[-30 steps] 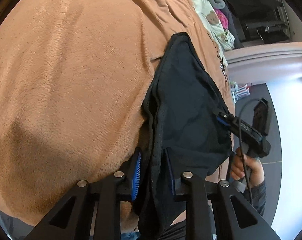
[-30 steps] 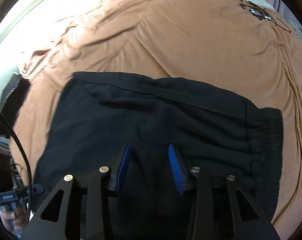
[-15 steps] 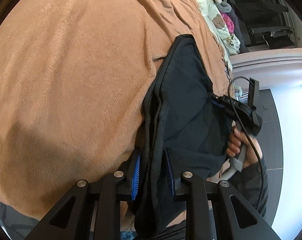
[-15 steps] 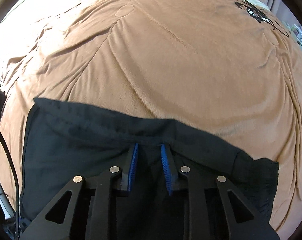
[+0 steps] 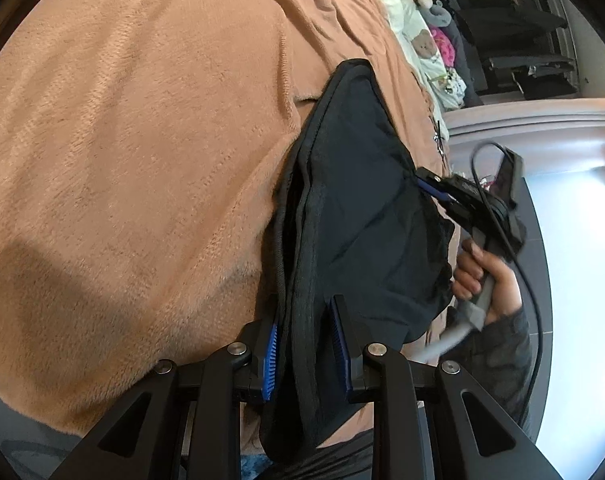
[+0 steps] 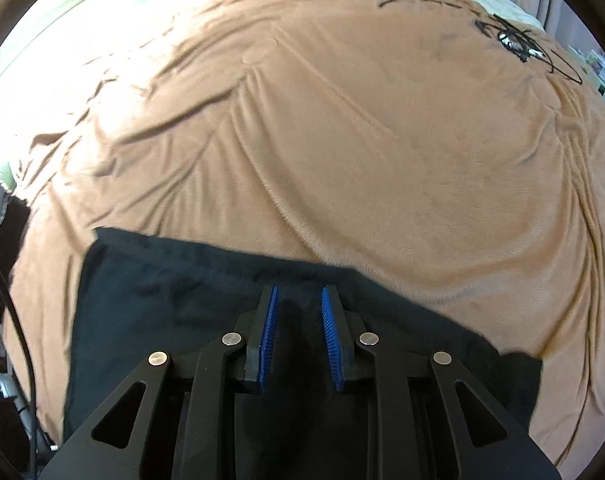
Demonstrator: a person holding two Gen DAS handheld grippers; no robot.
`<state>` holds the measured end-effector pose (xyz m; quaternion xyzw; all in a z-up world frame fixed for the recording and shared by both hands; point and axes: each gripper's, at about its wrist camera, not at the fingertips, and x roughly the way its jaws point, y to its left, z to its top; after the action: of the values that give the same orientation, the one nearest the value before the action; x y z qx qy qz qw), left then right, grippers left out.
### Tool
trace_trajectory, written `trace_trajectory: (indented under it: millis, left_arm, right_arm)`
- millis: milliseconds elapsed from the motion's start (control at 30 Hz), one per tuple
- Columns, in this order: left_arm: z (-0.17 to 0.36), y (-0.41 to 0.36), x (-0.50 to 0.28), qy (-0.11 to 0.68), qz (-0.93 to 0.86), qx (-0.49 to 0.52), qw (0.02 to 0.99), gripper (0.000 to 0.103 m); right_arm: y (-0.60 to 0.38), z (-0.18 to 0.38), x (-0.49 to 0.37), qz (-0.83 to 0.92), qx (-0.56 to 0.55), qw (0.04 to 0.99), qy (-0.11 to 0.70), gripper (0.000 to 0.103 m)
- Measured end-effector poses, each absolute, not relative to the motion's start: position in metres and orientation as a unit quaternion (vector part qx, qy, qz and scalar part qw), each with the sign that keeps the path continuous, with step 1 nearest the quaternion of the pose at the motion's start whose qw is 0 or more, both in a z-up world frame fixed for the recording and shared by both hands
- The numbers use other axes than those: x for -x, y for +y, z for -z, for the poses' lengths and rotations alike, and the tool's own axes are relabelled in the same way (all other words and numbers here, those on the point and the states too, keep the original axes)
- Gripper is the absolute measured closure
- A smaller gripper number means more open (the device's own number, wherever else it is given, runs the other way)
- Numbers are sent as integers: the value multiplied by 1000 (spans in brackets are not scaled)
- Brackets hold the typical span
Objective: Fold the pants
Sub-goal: 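Hold the shorts with both grippers and pull them flat across the bed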
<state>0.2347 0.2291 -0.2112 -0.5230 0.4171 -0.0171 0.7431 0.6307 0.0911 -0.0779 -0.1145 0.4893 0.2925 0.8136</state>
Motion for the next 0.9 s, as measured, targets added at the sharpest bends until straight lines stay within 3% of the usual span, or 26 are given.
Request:
trace_trajectory:
  millis: [200,300,400,800,900]
  left_arm:
    - [208,225,-234,412,18,519,749,78]
    - [205,222,-231,418,12,509,753,90]
    - [203,222,-228,412,12,511,754,95]
    - [199,223,-224,410,11,512,755,95]
    - [200,223,-224,411,10,511,755,89]
  right_arm:
    - [67,64,-590,-334,95,811,471,83]
    - [57,62,-574,-349,86,807,468,83]
    - [49,68,-558,-364,79,802,467,83]
    - [13,95,-507,-388,65,791,468,83]
    - [1,99,-491,-394,57,793,461,83]
